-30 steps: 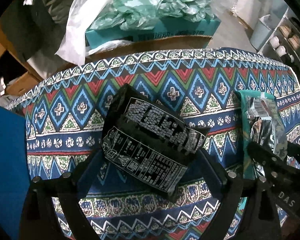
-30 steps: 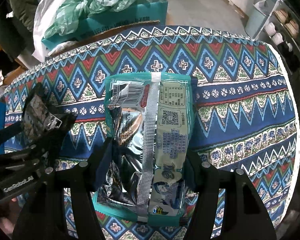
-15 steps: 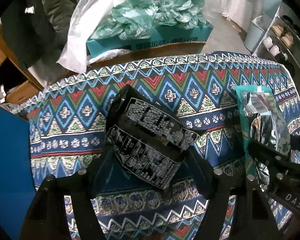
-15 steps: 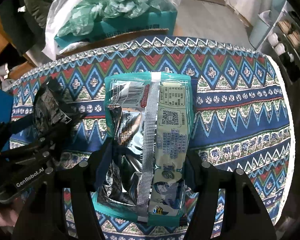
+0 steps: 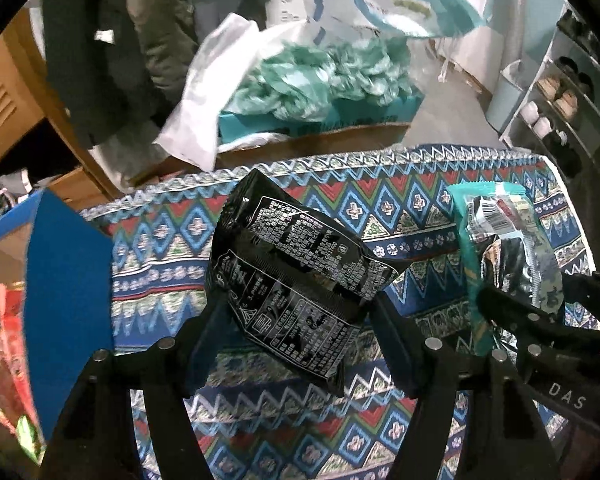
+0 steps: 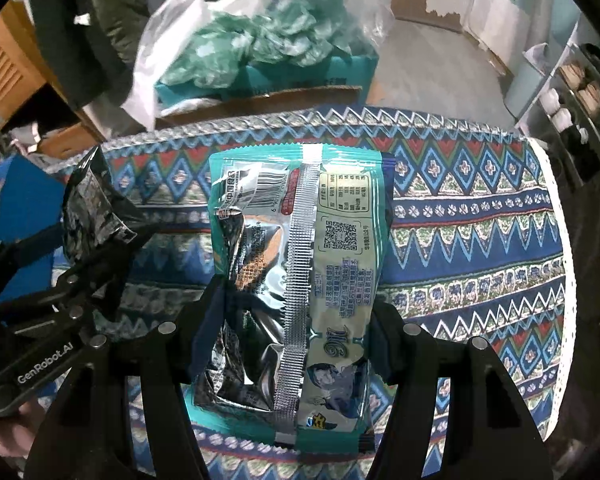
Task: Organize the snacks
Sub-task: 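Lift and carry the teal bag and black bag over the cardboard box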
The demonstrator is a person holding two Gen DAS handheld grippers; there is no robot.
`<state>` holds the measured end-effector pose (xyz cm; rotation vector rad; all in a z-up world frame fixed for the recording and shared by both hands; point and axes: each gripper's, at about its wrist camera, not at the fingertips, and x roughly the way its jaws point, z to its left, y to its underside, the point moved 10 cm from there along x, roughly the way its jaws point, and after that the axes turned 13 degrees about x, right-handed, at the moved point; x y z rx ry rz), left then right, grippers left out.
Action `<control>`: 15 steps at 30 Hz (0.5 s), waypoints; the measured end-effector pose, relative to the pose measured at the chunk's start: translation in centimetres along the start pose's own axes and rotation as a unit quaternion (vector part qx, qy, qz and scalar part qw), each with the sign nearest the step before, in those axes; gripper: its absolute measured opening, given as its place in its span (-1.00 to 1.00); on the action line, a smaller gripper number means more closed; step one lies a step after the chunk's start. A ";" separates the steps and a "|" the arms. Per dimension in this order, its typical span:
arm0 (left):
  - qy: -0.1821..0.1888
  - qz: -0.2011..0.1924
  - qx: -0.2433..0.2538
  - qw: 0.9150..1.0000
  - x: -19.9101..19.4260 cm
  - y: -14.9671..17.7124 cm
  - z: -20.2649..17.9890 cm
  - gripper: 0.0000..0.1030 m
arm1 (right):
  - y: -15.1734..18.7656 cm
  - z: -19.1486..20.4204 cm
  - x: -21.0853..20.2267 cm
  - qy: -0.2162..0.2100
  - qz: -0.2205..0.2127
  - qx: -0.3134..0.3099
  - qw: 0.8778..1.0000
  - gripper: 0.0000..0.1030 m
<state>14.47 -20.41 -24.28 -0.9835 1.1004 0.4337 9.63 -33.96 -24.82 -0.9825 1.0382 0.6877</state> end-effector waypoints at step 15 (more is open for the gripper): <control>-0.026 -0.035 -0.043 0.998 -7.1 2.2 5.7 0.41 | 0.4 6.8 -5.3 -0.043 -0.031 -0.042 0.998 0.22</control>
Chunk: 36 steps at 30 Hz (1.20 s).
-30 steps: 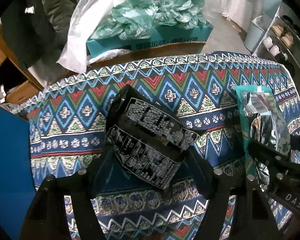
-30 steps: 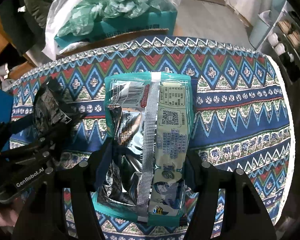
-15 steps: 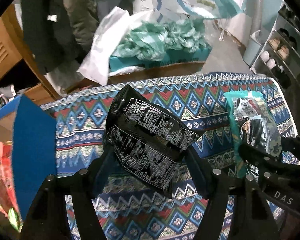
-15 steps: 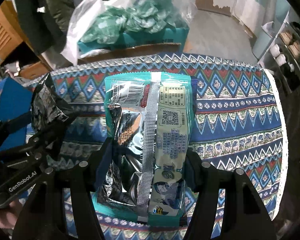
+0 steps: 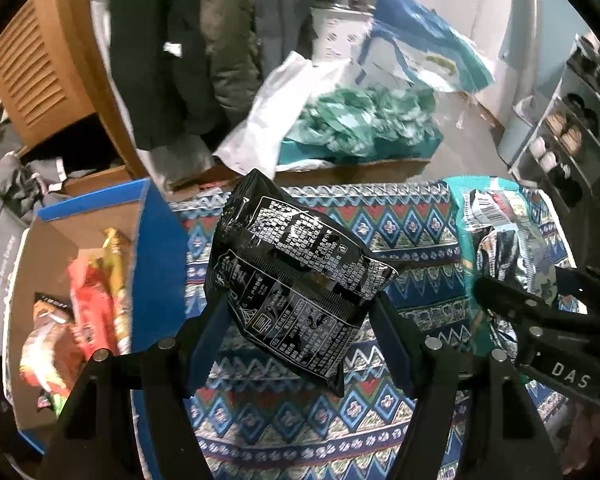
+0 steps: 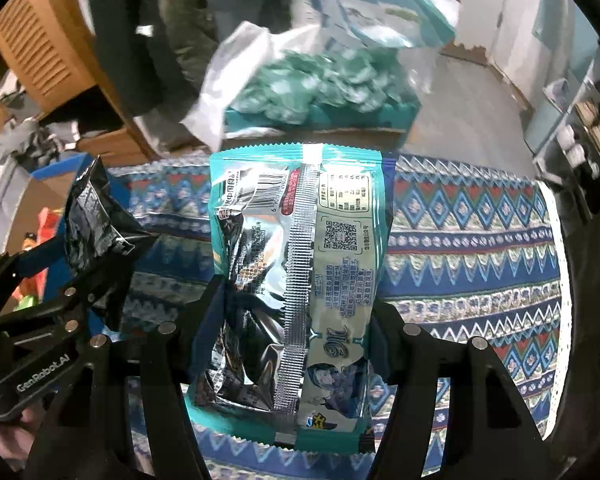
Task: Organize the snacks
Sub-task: 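Lift and carry the teal bag and black bag over the cardboard box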
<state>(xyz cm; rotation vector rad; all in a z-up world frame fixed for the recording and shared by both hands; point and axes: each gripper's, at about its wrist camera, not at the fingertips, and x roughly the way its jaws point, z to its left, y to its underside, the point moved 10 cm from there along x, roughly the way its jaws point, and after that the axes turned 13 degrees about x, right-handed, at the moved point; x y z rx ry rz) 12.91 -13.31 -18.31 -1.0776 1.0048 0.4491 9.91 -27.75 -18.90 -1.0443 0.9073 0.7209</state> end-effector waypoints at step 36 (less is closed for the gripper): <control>-0.078 -0.008 -0.141 0.987 -7.8 8.8 20.1 0.40 | 2.8 23.7 1.0 -0.094 0.030 -0.144 0.985 0.22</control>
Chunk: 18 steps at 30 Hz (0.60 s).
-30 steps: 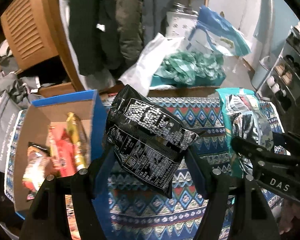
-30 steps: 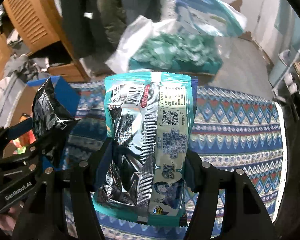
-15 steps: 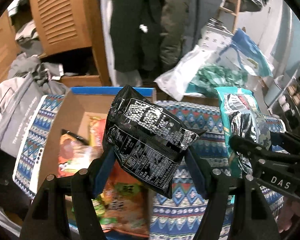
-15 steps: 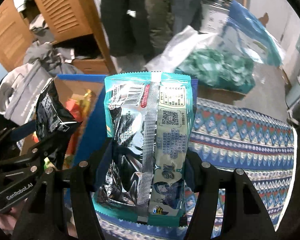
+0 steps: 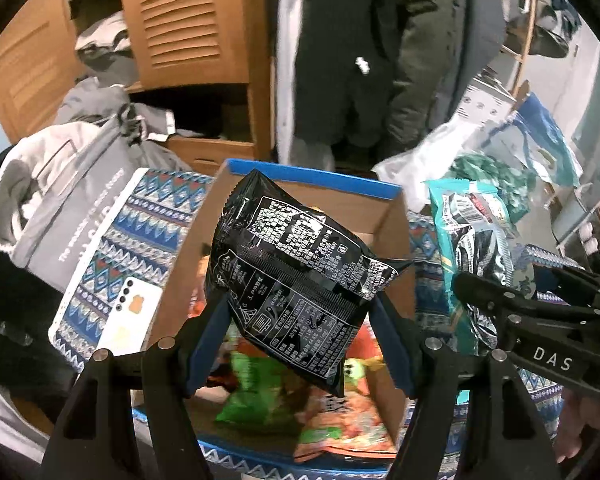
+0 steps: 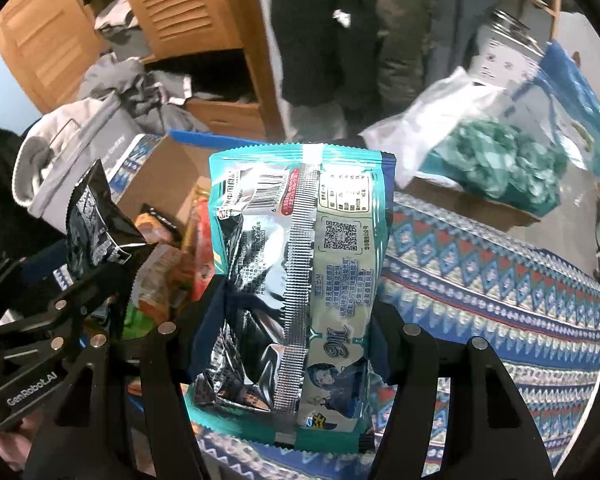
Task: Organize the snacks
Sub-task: 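Open both tools to drop the teal and black bags into the box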
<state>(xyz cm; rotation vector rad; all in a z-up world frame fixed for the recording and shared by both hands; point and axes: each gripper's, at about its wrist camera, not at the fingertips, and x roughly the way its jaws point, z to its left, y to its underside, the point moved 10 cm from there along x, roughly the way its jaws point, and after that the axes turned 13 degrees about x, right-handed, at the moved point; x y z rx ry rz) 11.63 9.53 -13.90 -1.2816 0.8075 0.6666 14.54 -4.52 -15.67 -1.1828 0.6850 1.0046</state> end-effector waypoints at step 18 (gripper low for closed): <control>-0.014 0.034 -0.062 0.997 2.9 2.7 6.1 0.46 | -0.2 6.1 5.2 -0.014 0.039 -0.033 0.999 0.24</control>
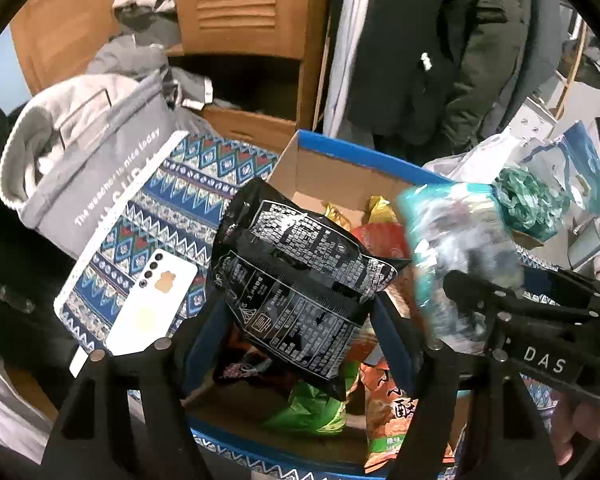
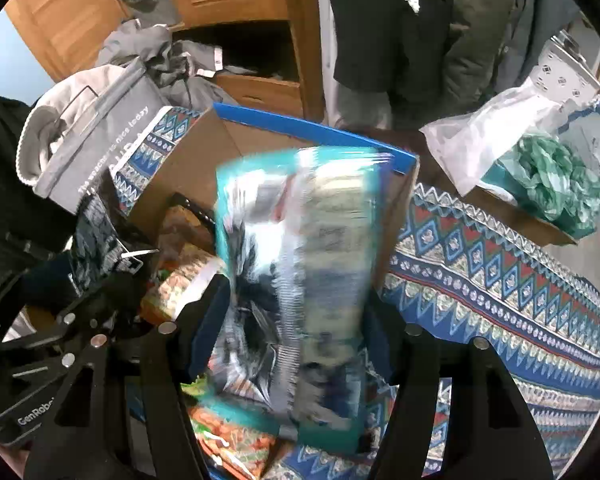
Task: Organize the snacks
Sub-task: 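Open both tools to drop the teal and black bags into the box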
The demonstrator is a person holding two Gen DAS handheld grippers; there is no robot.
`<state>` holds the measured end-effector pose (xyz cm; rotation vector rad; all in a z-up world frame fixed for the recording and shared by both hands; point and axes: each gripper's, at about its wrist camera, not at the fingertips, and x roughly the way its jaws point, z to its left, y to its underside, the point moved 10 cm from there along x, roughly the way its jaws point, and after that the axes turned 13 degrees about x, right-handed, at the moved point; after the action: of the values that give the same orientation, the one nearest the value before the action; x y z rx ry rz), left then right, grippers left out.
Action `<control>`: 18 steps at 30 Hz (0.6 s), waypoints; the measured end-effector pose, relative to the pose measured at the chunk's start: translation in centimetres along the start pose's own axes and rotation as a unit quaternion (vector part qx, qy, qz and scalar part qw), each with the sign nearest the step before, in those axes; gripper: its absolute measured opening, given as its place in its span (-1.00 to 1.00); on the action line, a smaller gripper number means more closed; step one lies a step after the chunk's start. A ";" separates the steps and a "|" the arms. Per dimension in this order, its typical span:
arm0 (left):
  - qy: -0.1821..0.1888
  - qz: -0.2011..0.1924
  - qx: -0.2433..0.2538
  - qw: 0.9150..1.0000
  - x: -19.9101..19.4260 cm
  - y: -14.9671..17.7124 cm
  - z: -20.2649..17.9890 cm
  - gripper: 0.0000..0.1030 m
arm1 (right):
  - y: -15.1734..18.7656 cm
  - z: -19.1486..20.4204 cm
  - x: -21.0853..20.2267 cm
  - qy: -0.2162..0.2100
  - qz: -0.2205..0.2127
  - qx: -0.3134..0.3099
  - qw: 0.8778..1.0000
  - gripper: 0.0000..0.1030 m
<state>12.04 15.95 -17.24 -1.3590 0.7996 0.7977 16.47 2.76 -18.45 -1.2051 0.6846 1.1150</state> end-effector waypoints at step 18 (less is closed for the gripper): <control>-0.013 -0.013 0.004 1.000 -2.7 0.0 0.7 0.65 | -0.9 -1.2 -5.1 0.009 -0.049 0.017 0.999 0.45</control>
<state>10.71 16.57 -14.88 -1.3472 0.7611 0.7899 15.65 0.07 -13.91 -1.2075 0.6481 1.0079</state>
